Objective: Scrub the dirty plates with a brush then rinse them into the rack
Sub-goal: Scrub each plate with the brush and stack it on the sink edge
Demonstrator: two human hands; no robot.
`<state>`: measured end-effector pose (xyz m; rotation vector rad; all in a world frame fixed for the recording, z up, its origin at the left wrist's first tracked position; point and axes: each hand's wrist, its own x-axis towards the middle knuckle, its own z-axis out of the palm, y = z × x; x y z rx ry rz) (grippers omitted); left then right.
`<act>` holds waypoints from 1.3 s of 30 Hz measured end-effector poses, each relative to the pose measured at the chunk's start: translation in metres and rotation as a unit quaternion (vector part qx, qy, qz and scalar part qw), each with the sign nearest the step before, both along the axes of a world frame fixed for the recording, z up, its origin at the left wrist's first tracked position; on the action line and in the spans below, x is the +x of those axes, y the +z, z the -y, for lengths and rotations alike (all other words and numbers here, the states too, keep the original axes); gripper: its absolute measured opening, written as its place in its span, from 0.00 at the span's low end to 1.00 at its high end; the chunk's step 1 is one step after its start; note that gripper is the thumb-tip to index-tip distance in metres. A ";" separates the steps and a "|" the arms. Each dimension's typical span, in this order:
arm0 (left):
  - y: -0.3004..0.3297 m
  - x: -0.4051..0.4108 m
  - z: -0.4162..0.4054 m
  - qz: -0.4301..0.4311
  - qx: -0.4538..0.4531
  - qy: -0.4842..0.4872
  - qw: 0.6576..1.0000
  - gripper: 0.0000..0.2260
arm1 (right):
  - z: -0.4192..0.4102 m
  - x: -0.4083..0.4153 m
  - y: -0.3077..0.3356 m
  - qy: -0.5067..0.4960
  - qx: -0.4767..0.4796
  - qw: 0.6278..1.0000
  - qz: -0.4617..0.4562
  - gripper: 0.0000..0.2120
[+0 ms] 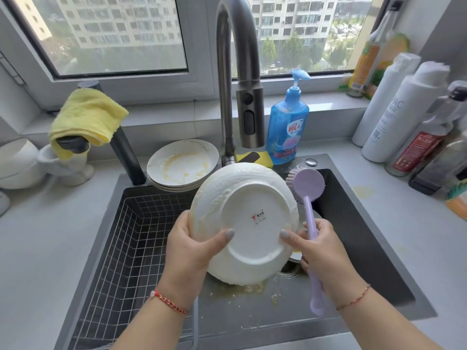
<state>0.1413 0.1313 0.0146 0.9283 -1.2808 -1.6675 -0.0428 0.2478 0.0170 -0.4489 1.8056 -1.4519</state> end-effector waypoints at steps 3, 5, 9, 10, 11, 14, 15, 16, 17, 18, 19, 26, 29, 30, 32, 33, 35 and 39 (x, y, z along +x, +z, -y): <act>-0.001 0.004 0.004 0.064 0.001 -0.016 0.998 0.34 | 0.000 -0.013 0.006 0.027 0.016 0.998 -0.049 0.30; 0.001 0.006 0.008 0.108 -0.006 -0.046 0.993 0.34 | 0.001 -0.021 0.011 0.065 0.035 0.993 -0.092 0.30; 0.009 0.010 0.014 0.214 -0.061 -0.150 0.963 0.31 | 0.004 -0.028 0.017 0.137 0.079 0.966 -0.203 0.29; 0.010 0.010 0.015 0.228 -0.069 -0.174 0.956 0.30 | 0.005 -0.029 0.018 0.146 0.086 0.961 -0.220 0.29; 0.011 0.010 0.016 0.235 -0.070 -0.190 0.951 0.30 | 0.006 -0.029 0.018 0.153 0.089 0.958 -0.228 0.29; 0.014 0.009 0.016 0.250 -0.070 -0.214 0.942 0.31 | 0.006 -0.031 0.019 0.161 0.097 0.953 -0.236 0.29; 0.016 0.008 0.017 0.258 -0.079 -0.215 0.939 0.31 | 0.006 -0.032 0.020 0.164 0.100 0.952 -0.239 0.29; 0.018 0.007 0.017 0.265 -0.089 -0.215 0.936 0.30 | 0.005 -0.032 0.020 0.167 0.102 0.950 -0.244 0.29; 0.019 0.005 0.017 0.273 -0.101 -0.214 0.933 0.28 | 0.005 -0.032 0.020 0.169 0.105 0.947 -0.251 0.29; 0.019 0.003 0.016 0.281 -0.114 -0.211 0.929 0.26 | 0.004 -0.031 0.020 0.171 0.108 0.945 -0.258 0.29; 0.019 0.002 0.015 0.289 -0.127 -0.209 0.925 0.24 | 0.004 -0.030 0.020 0.172 0.112 0.942 -0.267 0.29; 0.013 -0.002 0.009 0.309 -0.178 -0.132 0.925 0.17 | -0.001 -0.030 0.019 0.083 0.077 0.955 -0.274 0.18; 0.008 -0.001 0.010 0.319 -0.173 -0.096 0.927 0.17 | -0.011 -0.029 0.019 0.040 0.040 0.982 -0.182 0.08; 0.007 0.000 0.010 0.316 -0.168 -0.087 0.930 0.17 | -0.015 -0.028 0.018 0.041 0.031 0.988 -0.146 0.06; 0.006 0.001 0.010 0.310 -0.159 -0.069 0.935 0.16 | -0.021 -0.022 0.016 0.053 0.025 0.994 -0.093 0.09; 0.005 0.000 0.010 0.309 -0.157 -0.062 0.936 0.16 | -0.022 -0.018 0.016 0.063 0.021 0.995 -0.073 0.11; 0.004 -0.001 0.009 0.310 -0.158 -0.055 0.936 0.16 | -0.023 -0.010 0.017 0.074 0.014 0.996 -0.044 0.14; 0.003 -0.004 0.006 0.316 -0.161 -0.064 0.933 0.16 | -0.017 0.010 0.033 0.116 -0.009 0.993 -0.034 0.20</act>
